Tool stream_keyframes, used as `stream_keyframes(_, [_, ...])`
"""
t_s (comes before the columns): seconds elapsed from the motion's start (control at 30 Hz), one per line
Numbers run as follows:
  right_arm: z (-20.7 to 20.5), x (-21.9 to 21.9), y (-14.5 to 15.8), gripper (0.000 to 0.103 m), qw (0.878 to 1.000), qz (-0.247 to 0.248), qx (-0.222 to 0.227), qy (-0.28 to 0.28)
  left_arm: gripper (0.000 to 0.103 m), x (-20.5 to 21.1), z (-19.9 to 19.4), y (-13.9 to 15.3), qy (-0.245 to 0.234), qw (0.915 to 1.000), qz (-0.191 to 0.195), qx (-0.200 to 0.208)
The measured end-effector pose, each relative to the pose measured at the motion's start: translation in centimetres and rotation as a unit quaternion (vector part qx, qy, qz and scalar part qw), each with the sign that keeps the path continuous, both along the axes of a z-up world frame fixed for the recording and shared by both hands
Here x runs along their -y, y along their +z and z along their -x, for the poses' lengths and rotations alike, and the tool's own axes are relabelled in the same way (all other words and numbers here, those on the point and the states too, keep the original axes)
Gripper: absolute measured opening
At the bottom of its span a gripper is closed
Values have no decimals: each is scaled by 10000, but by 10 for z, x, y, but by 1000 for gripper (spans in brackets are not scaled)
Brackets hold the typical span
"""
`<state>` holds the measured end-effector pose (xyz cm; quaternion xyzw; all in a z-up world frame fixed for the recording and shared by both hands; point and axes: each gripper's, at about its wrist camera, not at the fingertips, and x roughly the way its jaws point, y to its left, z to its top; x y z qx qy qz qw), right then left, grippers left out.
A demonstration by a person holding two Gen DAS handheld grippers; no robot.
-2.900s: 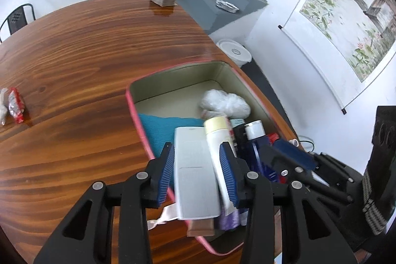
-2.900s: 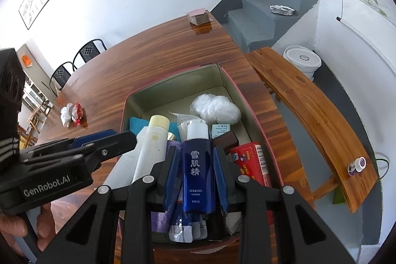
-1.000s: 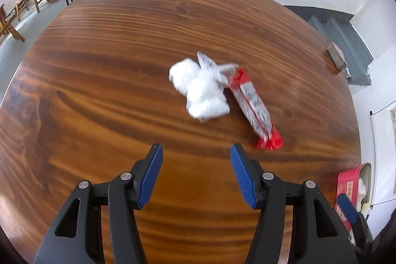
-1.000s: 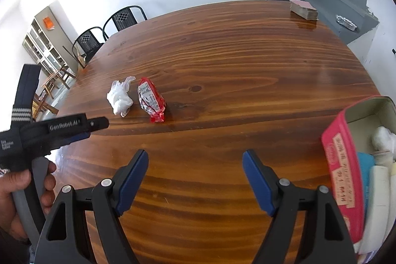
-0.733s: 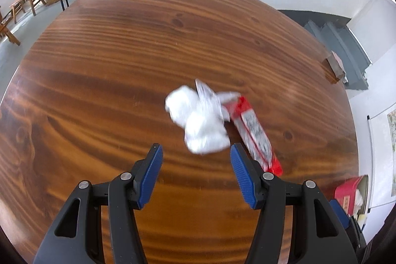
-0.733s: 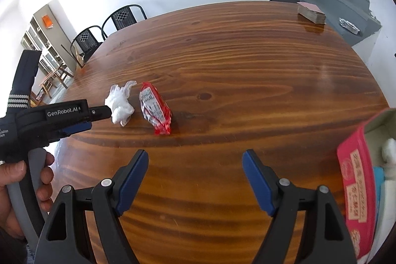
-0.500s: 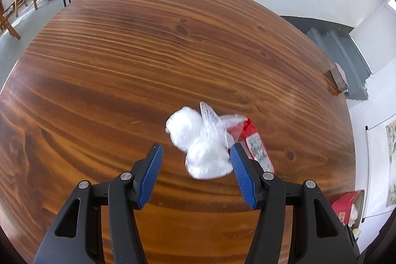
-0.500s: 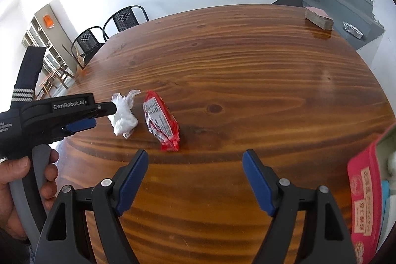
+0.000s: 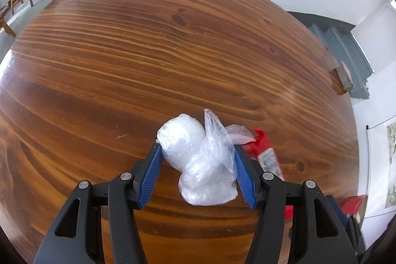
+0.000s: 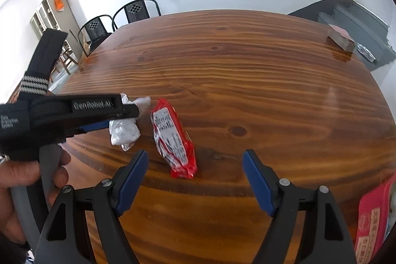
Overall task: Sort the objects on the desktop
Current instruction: 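Grasp the crumpled white plastic bag with the left gripper, then grasp the red snack packet with the right gripper while the left holds the bag, then carry the white bag and red packet over the pink tin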
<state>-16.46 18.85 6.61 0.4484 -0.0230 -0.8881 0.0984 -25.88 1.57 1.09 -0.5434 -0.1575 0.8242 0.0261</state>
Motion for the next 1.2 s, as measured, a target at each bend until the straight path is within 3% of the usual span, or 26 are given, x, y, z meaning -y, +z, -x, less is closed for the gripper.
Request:
stream_keyframes(0.17, [15, 11, -4, 82, 9999, -41, 21, 145, 60, -3, -1, -1, -306, 9989, 213, -293])
stream_keyframes(0.23, [20, 16, -5, 82, 9997, -59, 22, 231, 47, -5, -2, -1, -398, 9982, 290, -343])
stream_keyframes(0.37, [31, 28, -13, 81, 9991, -100, 85, 399, 44, -3, -5, 3, -547, 9962, 497, -459])
stream_keyframes(0.53, [41, 38, -25, 61, 9981, -237, 250, 518, 43, 4, -13, 9, -543, 9943, 717, -576])
stream_keyframes(0.8, [46, 42, -36, 37, 9969, -322, 351, 619, 43, 18, -33, 15, -366, 9956, 699, -501])
stream_keyframes(1.2, [9, 11, -6, 33, 9984, 260, 313, 393, 43, -4, -71, 35, -484, 9945, 770, -510])
